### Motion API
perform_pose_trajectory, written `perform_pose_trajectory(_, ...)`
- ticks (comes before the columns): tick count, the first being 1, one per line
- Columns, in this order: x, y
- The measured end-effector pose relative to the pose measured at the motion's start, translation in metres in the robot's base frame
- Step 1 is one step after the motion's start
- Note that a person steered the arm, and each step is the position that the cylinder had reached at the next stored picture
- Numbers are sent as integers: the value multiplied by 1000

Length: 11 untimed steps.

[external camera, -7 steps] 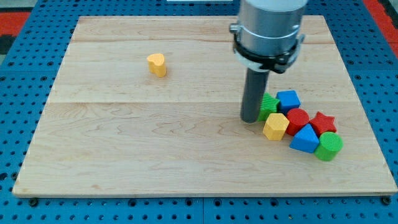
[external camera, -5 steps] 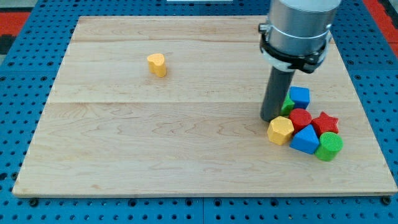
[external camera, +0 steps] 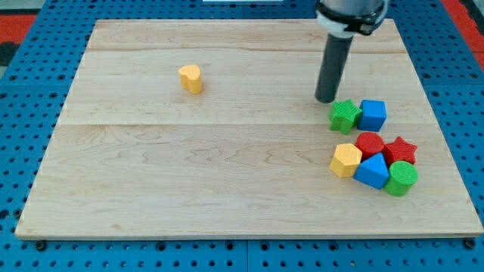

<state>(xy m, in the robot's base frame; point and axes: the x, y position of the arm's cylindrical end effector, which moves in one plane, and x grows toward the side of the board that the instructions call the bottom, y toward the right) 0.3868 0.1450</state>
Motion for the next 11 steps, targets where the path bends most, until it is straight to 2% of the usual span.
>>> perform_pose_trajectory(4,70,28)
perform_pose_trajectory(5,73,29)
perform_pose_trajectory(6,73,29)
perform_pose_trajectory(8,40,38)
perform_pose_trajectory(10,40,69)
perform_pose_trajectory(11,21,68)
